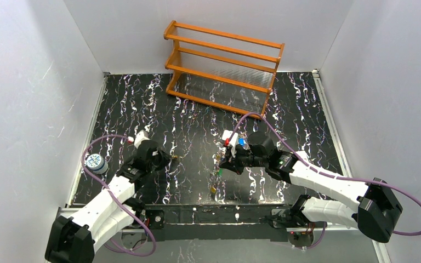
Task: Put the keys on the keyring
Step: Pick up the key from the center of the board, then insert the key onto the keyring.
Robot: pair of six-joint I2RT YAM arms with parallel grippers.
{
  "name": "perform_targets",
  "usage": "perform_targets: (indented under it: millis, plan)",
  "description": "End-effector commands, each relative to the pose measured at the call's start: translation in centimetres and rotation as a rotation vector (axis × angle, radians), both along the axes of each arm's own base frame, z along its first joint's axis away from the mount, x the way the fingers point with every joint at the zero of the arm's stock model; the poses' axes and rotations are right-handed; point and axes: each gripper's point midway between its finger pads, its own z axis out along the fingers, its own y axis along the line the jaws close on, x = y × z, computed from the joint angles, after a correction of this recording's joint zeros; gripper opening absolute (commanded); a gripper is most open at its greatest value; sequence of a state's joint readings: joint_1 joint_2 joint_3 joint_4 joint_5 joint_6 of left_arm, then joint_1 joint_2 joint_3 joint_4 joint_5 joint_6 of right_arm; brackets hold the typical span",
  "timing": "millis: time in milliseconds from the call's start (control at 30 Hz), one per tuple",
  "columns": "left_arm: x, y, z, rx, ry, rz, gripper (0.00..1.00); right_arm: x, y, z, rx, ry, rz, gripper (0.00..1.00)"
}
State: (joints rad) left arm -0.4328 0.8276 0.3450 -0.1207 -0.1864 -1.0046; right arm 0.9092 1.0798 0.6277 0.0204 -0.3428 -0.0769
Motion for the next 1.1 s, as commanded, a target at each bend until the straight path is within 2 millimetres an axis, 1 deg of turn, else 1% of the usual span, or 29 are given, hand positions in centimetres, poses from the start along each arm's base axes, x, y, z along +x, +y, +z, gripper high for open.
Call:
perform_targets:
  millis: [0, 67, 100, 133, 333, 467, 633, 767, 867, 1000, 1067]
  plan:
    - [1.9, -2.1, 4.6, 0.126, -0.127, -0.291, 0.00, 1.1, 1.4, 4.6, 0.111, -0.083, 0.007, 0.01]
    - [1.8, -3.7, 5.8, 0.135, -0.148, -0.427, 0.00, 1.0, 1.5, 5.1, 0.130, -0.094, 0.013, 0.01]
    - [1.9, -4.5, 6.9, 0.148, -0.183, -0.507, 0.00, 1.0, 1.6, 5.4, 0.138, -0.097, 0.017, 0.01]
    - [2.0, -5.0, 7.5, 0.151, -0.198, -0.557, 0.00, 0.9, 1.6, 5.6, 0.143, -0.100, 0.019, 0.01]
    - [1.6, -7.1, 10.5, 0.155, -0.317, -0.736, 0.00, 0.6, 1.7, 6.1, 0.155, -0.112, 0.047, 0.01]
    - [0.4, -8.1, 12.1, 0.165, -0.418, -0.858, 0.00, 0.2, 1.9, 6.2, 0.159, -0.122, 0.080, 0.01]
    - [-2.0, -9.4, 13.7, 0.172, -0.543, -0.999, 0.00, 0.2, 2.0, 6.1, 0.156, -0.140, 0.099, 0.01]
    - [-3.6, -10.2, 14.2, 0.163, -0.596, -1.067, 0.00, 0.0, 2.0, 6.2, 0.153, -0.168, 0.130, 0.01]
    - [-4.6, -11.7, 14.3, 0.112, -0.602, -1.106, 0.00, -0.3, 2.0, 6.1, 0.153, -0.191, 0.161, 0.01]
    - [-6.1, -14.0, 13.8, 0.090, -0.609, -1.170, 0.00, -0.8, 1.9, 6.1, 0.159, -0.218, 0.205, 0.01]
    - [-6.7, -14.8, 13.1, 0.093, -0.590, -1.203, 0.00, -1.0, 1.9, 6.2, 0.161, -0.227, 0.219, 0.01]
